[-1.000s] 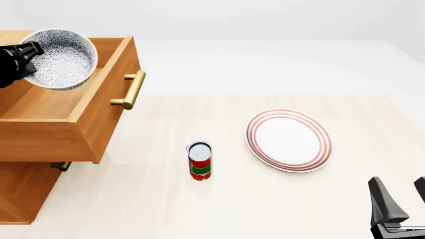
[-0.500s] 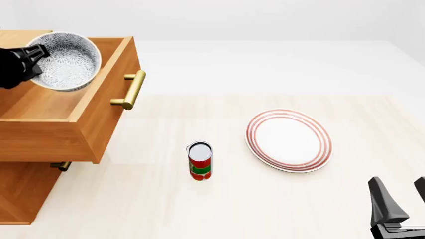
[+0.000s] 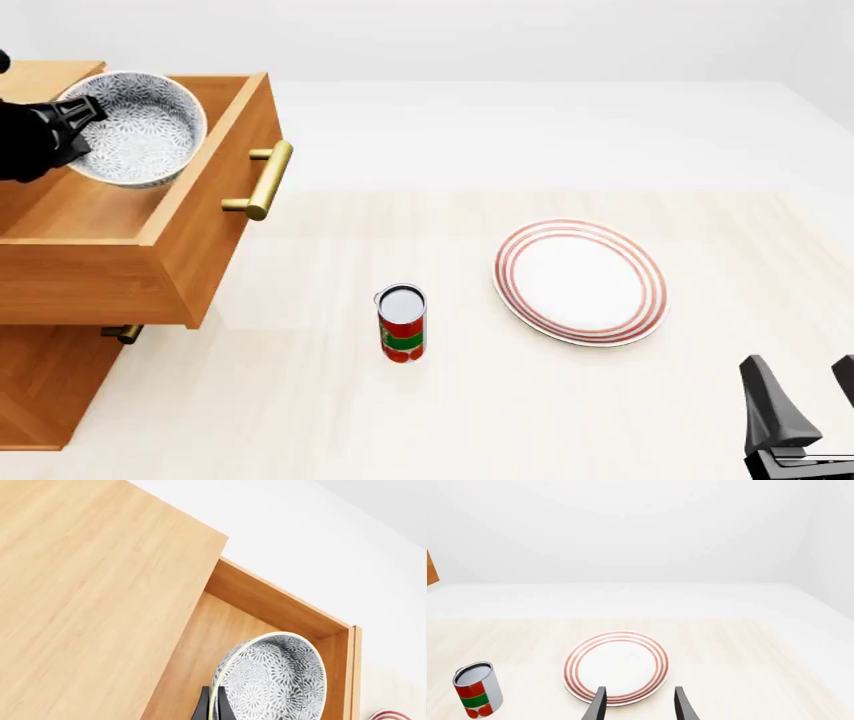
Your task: Put the bowl in the top drawer of the cabinet.
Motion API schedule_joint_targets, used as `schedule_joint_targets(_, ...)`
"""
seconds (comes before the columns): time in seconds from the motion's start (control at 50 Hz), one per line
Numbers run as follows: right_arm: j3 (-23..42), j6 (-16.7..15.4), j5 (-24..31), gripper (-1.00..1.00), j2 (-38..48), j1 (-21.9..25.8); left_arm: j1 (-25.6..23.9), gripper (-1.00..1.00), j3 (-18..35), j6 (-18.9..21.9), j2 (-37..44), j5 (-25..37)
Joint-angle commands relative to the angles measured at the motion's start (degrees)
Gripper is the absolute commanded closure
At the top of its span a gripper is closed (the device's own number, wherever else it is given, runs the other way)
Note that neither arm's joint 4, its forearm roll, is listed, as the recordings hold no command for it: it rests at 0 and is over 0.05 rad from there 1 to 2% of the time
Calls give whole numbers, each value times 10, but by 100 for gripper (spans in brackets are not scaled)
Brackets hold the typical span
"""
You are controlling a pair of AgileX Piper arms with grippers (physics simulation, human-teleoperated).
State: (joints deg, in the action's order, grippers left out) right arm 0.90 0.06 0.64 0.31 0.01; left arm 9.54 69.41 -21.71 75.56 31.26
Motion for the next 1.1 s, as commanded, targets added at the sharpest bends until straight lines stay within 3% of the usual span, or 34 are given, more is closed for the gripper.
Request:
schedule_joint_targets(0.02, 0, 0, 0, -100, 0, 0, 2, 100, -2, 3, 6, -6)
schedule_joint_targets(0.52, 0, 0, 0, -100, 0, 0, 11, 100, -2, 9, 10, -10)
schedule_joint_targets(0.54, 0, 0, 0, -100, 0, 0, 11, -100, -1, 10, 10, -10)
schedule_joint_targets(1.1, 0, 0, 0, -100, 0, 0, 8, -100, 8, 13, -4, 6)
